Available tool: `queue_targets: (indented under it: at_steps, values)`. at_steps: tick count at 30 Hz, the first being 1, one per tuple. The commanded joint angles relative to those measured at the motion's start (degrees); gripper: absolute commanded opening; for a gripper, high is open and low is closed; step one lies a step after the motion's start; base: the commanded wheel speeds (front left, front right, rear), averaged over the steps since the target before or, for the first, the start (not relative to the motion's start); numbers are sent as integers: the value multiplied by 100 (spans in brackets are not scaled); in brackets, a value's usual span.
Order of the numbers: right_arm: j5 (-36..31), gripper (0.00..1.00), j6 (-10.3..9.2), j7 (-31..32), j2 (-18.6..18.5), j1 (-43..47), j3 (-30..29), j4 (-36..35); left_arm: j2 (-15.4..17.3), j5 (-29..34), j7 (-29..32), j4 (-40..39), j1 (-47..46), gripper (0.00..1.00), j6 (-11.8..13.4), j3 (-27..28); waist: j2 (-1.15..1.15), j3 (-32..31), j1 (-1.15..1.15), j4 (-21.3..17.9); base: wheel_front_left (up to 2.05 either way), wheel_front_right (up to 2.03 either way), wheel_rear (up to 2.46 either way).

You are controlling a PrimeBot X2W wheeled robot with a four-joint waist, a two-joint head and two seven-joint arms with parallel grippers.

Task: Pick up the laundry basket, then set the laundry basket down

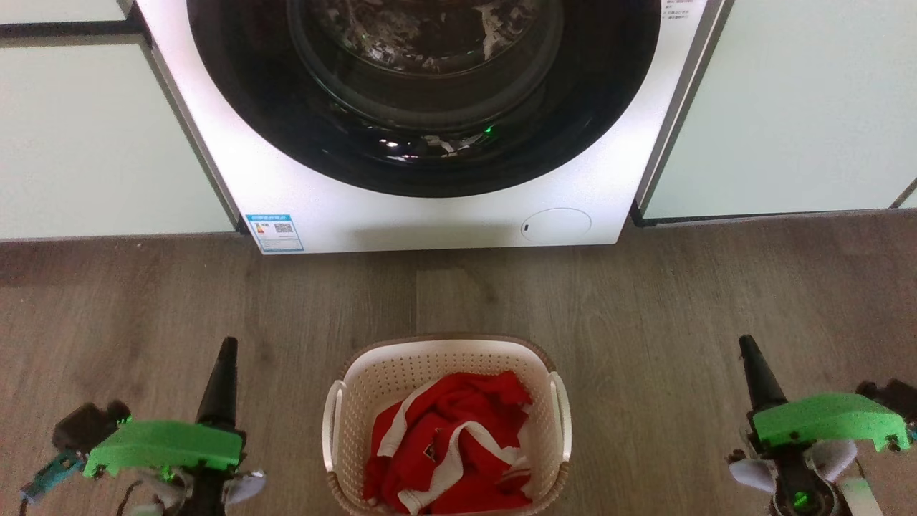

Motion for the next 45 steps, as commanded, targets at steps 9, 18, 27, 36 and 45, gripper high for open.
queue_targets:
  at_steps: [9, 18, 27, 36, 45]
  values:
    - [627, 0, 19, 160, -118, -366, -18, -128, 91, -649, 181, -80, -412, 0, -59, 244, 0, -21, 0, 7, 0, 0, 0]
    - [1170, 0, 21, 311, -120, -397, -80, -100, 89, -1220, 336, -21, -481, 0, -66, 333, 0, -42, 0, 15, 0, 0, 0]
    - [1709, 0, 23, 462, -121, -427, -144, -71, 85, -1785, 490, 38, -550, 0, -73, 424, 0, -63, 0, 22, 0, 0, 0]
    - [2248, 0, 25, 614, -121, -458, -210, -43, 80, -2351, 647, 97, -620, 0, -80, 516, 0, -84, 0, 29, 0, 0, 0]
    - [2724, 0, 26, 750, -120, -485, -269, -17, 75, -2851, 786, 149, -682, 0, -86, 599, 0, -103, 0, 35, 0, 0, 0]
